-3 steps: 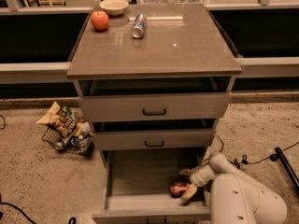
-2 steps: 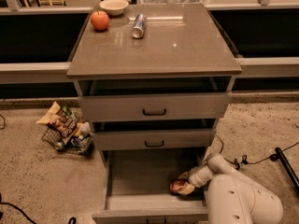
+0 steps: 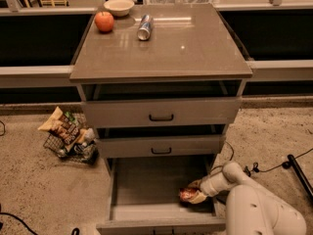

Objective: Pick coke can from bottom drawer and place on counter

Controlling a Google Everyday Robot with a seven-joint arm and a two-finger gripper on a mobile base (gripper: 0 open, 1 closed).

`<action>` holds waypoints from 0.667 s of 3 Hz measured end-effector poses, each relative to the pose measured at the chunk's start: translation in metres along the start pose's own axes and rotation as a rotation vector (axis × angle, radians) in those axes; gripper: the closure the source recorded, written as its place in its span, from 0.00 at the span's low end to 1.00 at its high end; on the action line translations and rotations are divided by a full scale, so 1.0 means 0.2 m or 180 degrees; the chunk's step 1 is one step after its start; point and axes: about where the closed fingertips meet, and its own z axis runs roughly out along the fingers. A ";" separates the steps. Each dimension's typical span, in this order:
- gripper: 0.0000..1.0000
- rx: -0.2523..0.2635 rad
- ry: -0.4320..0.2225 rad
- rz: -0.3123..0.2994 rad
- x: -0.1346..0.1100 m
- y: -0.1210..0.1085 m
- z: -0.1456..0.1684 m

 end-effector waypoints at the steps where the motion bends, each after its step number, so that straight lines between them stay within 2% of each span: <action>1: 1.00 0.0138 -0.0354 -0.0301 -0.15 0.06 -0.21; 2: 1.00 0.0138 -0.0354 -0.0301 -0.15 0.06 -0.21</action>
Offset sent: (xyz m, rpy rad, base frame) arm -0.0050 -0.0073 0.0446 0.0954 -0.0865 0.0159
